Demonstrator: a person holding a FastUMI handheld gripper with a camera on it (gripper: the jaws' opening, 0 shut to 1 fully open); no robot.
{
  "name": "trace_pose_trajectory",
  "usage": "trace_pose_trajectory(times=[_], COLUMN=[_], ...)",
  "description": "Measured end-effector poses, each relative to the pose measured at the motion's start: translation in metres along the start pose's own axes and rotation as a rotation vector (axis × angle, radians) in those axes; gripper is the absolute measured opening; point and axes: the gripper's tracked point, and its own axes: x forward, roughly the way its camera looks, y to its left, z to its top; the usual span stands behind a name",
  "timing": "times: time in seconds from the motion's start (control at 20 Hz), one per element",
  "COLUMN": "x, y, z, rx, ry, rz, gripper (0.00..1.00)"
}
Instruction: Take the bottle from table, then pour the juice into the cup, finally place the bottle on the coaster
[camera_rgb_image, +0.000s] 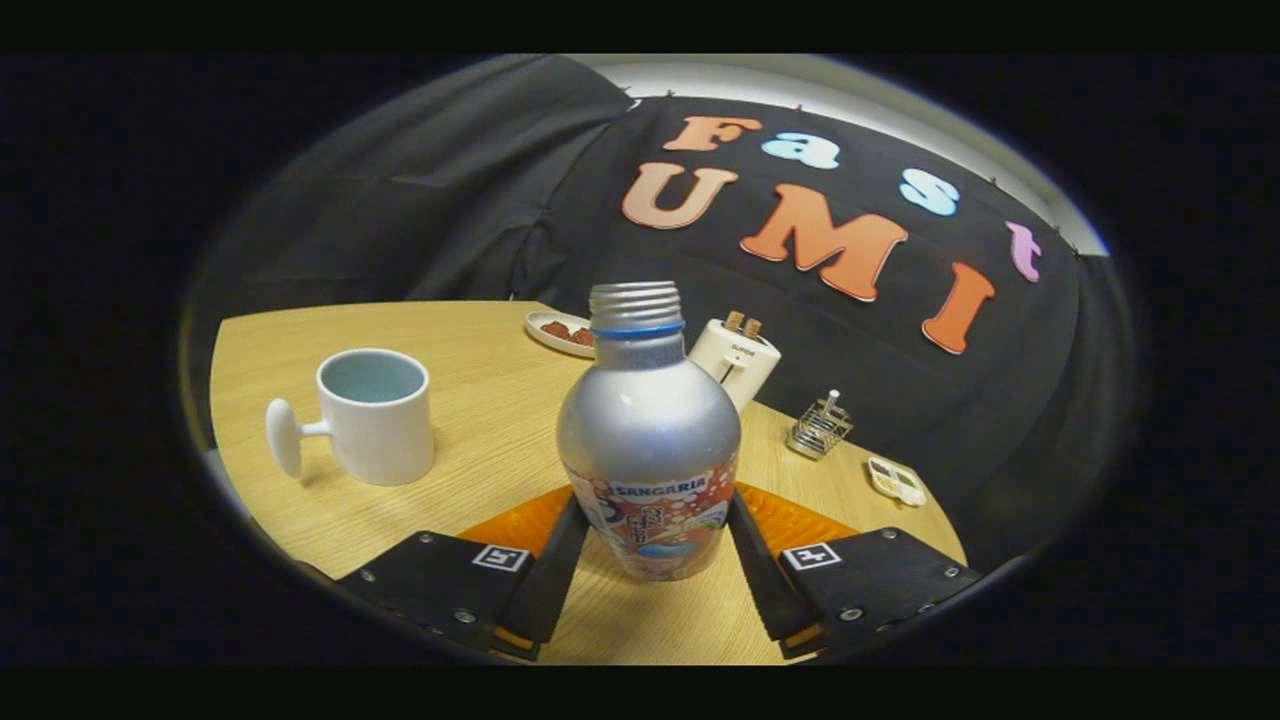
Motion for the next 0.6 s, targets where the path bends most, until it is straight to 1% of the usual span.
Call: trace_pose_trajectory(times=[0.25,0.6], x=[0.002,0.005], y=[0.009,0.019], z=[0.02,0.028], rx=[-0.241,-0.475], ry=[-0.064,-0.097], rz=[-0.053,-0.079], gripper=[0.77,0.77])
